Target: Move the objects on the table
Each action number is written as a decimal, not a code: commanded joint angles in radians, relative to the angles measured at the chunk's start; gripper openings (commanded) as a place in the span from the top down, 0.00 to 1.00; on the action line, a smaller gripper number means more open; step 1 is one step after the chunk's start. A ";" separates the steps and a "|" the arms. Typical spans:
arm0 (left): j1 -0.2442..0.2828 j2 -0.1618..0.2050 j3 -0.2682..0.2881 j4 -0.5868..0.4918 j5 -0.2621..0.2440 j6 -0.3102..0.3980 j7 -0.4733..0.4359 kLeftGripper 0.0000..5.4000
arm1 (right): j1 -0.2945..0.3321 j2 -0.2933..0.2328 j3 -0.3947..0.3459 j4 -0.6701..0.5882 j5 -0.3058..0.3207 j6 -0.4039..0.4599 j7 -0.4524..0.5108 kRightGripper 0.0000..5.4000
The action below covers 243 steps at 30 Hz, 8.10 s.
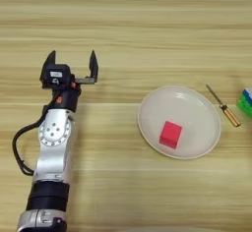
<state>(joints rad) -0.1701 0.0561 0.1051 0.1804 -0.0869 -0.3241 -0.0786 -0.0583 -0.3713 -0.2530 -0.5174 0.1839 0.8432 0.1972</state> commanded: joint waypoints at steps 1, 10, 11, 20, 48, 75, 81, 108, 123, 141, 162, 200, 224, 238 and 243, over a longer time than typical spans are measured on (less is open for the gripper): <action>-0.010 0.006 0.001 0.005 -0.002 -0.001 -0.004 0.00 | 0.024 0.024 0.033 -0.018 0.002 0.017 -0.013 0.87; -0.010 0.015 0.008 -0.002 -0.006 0.005 -0.012 0.00 | 0.076 0.074 0.133 0.000 -0.010 0.011 -0.031 0.87; -0.010 0.016 0.008 -0.001 -0.006 0.006 -0.012 0.00 | 0.078 0.076 0.137 0.005 -0.012 0.009 -0.033 0.87; -0.015 0.023 0.015 -0.002 -0.008 0.009 -0.021 0.00 | 0.098 0.090 0.168 0.049 -0.024 -0.005 -0.044 0.87; -0.009 0.029 0.018 -0.007 -0.012 0.013 -0.025 0.00 | 0.143 0.107 0.212 0.142 -0.047 -0.053 -0.034 0.68; -0.014 0.020 0.012 0.010 -0.008 0.003 -0.019 0.00 | 0.111 0.061 0.217 -0.133 -0.042 -0.196 0.034 0.12; -0.014 0.017 0.010 0.010 -0.006 0.002 -0.017 0.00 | 0.121 -0.006 0.266 -0.129 -0.035 -0.348 0.160 0.00; 0.002 0.002 0.003 -0.004 0.005 0.000 -0.003 0.00 | 0.024 -0.205 0.433 0.259 0.060 -0.626 0.745 0.00; 0.003 -0.008 -0.009 -0.008 0.010 0.002 0.011 0.00 | -0.034 -0.165 0.516 0.313 0.004 -0.551 0.685 0.00; 0.010 -0.009 -0.013 -0.012 0.009 0.001 0.018 0.00 | -0.061 -0.139 0.580 0.371 -0.079 -0.511 0.634 0.08; 0.010 -0.010 -0.016 -0.007 0.011 -0.003 0.021 0.00 | -0.066 -0.110 0.586 0.359 -0.089 -0.502 0.617 0.50; 0.002 -0.010 -0.013 0.009 0.011 -0.013 0.022 0.00 | -0.163 -0.051 0.415 0.353 -0.008 -0.399 0.469 0.56; -0.003 -0.009 -0.014 0.016 0.011 -0.014 0.022 0.00 | -0.173 -0.018 0.449 0.470 -0.062 -0.434 0.431 0.27; -0.008 -0.014 -0.016 0.030 0.014 -0.022 0.026 0.00 | -0.257 0.022 0.336 0.481 0.027 -0.351 0.382 0.01; -0.004 -0.011 -0.015 0.028 0.013 -0.023 0.024 0.00 | -0.340 0.053 0.313 0.644 0.070 -0.289 0.402 0.01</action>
<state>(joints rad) -0.1692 0.0489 0.0934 0.2076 -0.0817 -0.3385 -0.0589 -0.3442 -0.3297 0.0770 0.0633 0.2294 0.5185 0.5828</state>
